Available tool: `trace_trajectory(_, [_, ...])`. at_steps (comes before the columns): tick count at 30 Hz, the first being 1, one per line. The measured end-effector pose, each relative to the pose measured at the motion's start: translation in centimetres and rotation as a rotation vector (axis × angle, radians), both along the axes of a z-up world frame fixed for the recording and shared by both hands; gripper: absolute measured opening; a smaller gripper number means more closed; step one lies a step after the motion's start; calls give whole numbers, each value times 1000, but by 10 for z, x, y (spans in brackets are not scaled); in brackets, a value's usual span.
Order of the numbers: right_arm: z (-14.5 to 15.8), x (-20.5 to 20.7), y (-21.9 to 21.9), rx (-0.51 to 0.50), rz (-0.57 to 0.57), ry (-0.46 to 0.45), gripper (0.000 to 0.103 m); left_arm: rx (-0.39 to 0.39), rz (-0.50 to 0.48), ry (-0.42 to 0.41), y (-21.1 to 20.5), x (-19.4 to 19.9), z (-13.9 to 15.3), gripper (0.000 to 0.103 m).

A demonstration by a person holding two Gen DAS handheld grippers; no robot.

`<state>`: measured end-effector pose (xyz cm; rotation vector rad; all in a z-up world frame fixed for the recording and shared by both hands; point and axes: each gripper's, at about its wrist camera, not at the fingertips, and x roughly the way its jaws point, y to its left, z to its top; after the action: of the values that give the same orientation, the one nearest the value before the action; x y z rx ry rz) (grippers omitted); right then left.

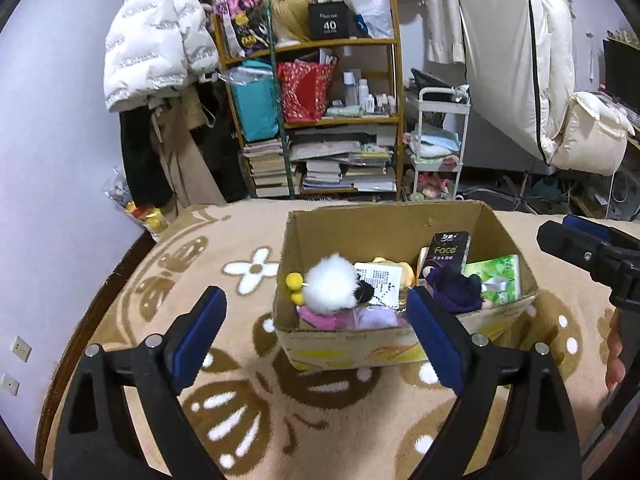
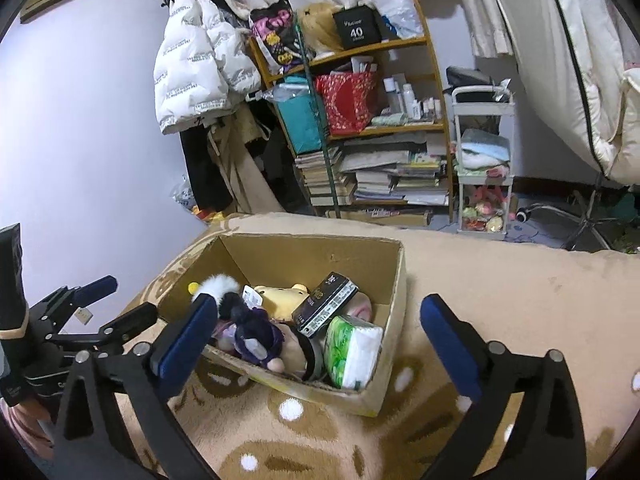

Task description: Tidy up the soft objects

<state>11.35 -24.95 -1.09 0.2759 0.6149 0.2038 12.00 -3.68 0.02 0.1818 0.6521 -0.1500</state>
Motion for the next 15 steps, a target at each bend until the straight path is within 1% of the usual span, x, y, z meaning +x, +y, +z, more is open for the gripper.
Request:
trace_trajectory(7, [19,-34,-4,-20,-26,-62,103,-8,23,-70,8,-39,25,101])
trace_trajectory(10, [27,-47,-4,-29,-43,-87,103,-7,29,-100,11,-56,33,101])
trace_trajectory(15, [38,-67,-2,-46,-44,-126,103,11,31,-119,13,-79,40,101])
